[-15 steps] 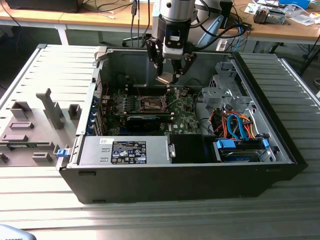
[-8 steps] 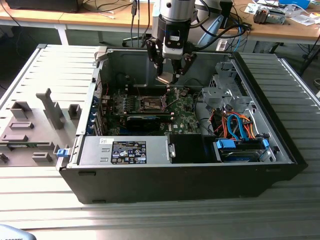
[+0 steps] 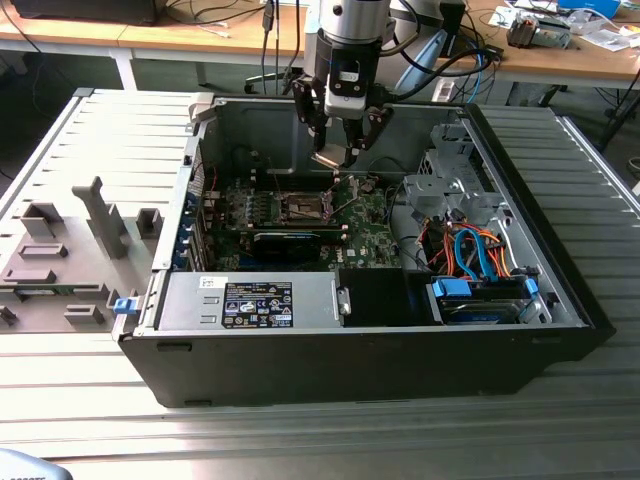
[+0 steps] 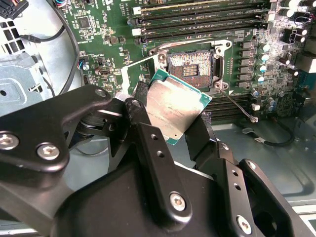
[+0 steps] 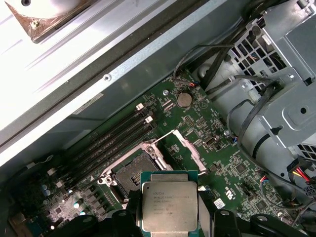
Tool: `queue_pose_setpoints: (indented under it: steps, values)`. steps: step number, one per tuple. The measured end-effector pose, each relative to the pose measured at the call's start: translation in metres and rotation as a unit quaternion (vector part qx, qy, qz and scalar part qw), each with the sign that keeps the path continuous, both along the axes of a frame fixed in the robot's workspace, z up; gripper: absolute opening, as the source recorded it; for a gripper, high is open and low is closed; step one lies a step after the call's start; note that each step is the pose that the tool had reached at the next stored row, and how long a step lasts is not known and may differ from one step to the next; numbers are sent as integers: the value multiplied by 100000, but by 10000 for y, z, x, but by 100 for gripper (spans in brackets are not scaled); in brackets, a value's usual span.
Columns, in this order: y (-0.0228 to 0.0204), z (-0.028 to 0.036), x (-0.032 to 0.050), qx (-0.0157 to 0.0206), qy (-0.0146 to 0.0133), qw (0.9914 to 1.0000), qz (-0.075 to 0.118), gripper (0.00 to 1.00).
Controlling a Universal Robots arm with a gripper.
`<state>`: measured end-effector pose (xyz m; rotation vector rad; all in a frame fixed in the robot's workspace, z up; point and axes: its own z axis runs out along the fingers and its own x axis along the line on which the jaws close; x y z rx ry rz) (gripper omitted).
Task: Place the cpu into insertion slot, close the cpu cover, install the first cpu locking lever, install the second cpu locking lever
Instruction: 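Place the cpu into insertion slot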
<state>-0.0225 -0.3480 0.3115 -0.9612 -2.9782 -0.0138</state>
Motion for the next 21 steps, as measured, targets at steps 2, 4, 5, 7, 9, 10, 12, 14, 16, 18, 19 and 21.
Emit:
queue_pose_setpoints:
  steps: [2, 4, 5, 7, 9, 10, 12, 14, 16, 18, 19, 21]
  values:
    - [0, 0, 0, 4, 2, 100000, -34, 55]
    - [0, 0, 0, -1, 4, 100000, -98, 55]
    - [0, 0, 0, 1, 2, 100000, -120, 55]
    - [0, 0, 0, 2, 2, 100000, -159, 55]
    - [0, 0, 0, 1, 2, 100000, -206, 55]
    - [0, -1, 0, 2, 2, 100000, -225, 55]
    - [0, -1, 0, 1, 1, 100000, -266, 55]
    - [0, -1, 0, 2, 2, 100000, -307, 55]
    - [0, -1, 0, 2, 3, 99999, -340, 55]
    - [0, -1, 0, 1, 1, 99999, -379, 55]
    - [0, -1, 0, 1, 1, 99999, -396, 55]
    - [0, -1, 0, 0, 2, 99999, -438, 55]
